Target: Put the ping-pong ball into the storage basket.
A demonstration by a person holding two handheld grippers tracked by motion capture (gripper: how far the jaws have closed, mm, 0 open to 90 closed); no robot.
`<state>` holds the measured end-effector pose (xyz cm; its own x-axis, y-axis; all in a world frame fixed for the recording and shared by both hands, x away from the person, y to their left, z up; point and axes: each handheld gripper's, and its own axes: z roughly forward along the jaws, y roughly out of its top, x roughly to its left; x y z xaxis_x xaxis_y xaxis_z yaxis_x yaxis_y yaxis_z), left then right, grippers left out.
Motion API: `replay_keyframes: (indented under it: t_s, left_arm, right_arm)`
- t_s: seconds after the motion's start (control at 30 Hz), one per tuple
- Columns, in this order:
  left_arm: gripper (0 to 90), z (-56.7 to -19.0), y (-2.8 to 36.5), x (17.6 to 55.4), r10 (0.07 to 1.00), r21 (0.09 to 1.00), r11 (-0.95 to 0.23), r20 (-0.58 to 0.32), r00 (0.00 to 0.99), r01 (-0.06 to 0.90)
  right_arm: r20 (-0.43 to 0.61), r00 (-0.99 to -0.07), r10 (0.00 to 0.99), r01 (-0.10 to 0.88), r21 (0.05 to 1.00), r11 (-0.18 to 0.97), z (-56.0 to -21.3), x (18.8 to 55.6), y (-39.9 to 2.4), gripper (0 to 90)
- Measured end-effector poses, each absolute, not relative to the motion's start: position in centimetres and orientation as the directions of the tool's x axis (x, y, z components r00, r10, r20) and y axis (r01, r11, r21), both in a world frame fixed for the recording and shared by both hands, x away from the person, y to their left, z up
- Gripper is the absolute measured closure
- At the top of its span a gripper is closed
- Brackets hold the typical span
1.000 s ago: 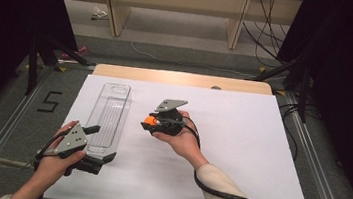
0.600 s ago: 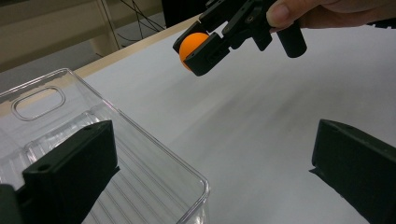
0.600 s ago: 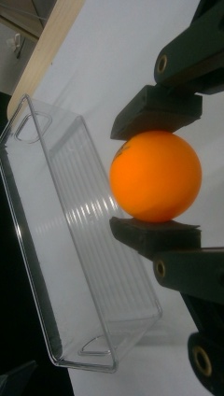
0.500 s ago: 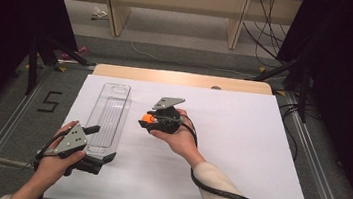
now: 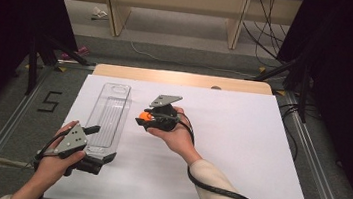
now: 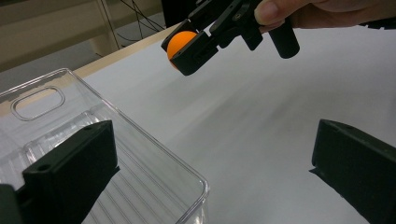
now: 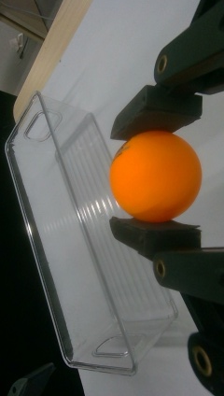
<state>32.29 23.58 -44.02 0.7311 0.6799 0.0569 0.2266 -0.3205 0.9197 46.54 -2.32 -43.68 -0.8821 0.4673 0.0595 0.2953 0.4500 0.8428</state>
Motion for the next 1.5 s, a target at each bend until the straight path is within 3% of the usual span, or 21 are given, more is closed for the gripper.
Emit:
replay_keyframes:
  t_s: [1.5]
  left_arm:
    - [0.0,-44.0,23.5,32.3,0.678,0.921,-0.318,0.055,0.733,0.226]
  right_arm:
    - [0.065,-0.886,0.459,0.298,0.838,0.458,-43.2,47.7,0.5,51.5]
